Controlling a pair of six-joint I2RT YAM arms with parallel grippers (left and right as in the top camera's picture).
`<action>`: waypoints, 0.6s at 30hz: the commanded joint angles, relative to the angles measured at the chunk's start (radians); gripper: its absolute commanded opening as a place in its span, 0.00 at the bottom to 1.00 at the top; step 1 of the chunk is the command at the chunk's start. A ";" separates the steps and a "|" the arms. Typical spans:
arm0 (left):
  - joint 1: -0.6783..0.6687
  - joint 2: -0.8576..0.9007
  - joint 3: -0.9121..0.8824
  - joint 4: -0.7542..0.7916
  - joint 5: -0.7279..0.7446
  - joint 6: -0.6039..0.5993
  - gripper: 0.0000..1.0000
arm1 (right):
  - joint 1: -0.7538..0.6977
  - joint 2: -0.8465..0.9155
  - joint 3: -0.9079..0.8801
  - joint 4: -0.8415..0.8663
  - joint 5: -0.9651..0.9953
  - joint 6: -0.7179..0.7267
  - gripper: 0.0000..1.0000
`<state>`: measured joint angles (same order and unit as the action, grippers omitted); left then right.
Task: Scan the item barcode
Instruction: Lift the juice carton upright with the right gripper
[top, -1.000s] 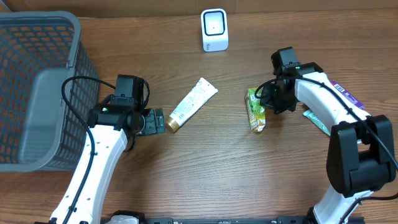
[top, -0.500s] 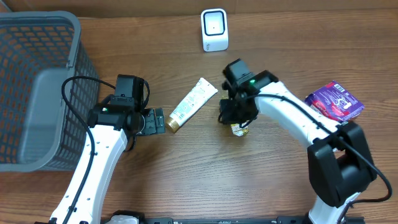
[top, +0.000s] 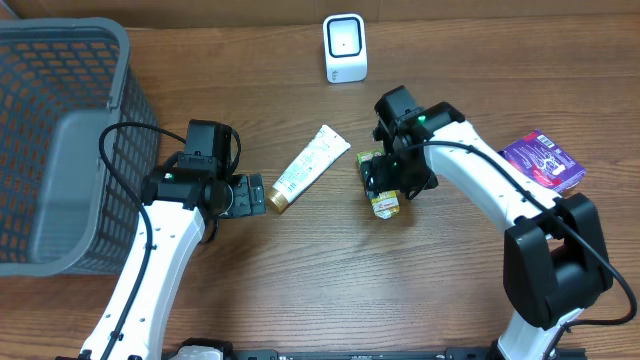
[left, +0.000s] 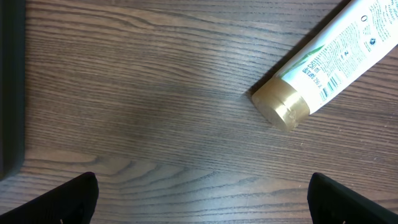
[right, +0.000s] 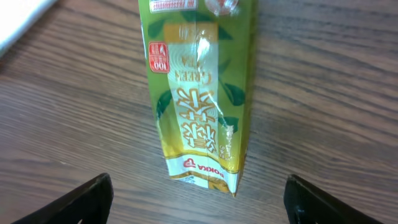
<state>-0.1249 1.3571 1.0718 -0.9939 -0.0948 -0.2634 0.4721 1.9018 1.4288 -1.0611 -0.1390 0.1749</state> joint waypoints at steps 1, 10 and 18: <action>-0.006 0.004 -0.003 0.004 -0.009 -0.014 0.99 | 0.032 -0.027 -0.047 0.040 0.039 -0.023 0.81; -0.006 0.004 -0.003 0.004 -0.009 -0.014 1.00 | 0.087 -0.026 -0.102 0.106 0.179 0.043 0.80; -0.006 0.004 -0.003 0.004 -0.009 -0.014 1.00 | 0.109 -0.026 -0.203 0.221 0.183 0.091 0.68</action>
<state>-0.1249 1.3571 1.0718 -0.9939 -0.0948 -0.2638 0.5777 1.9011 1.2476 -0.8635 0.0303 0.2478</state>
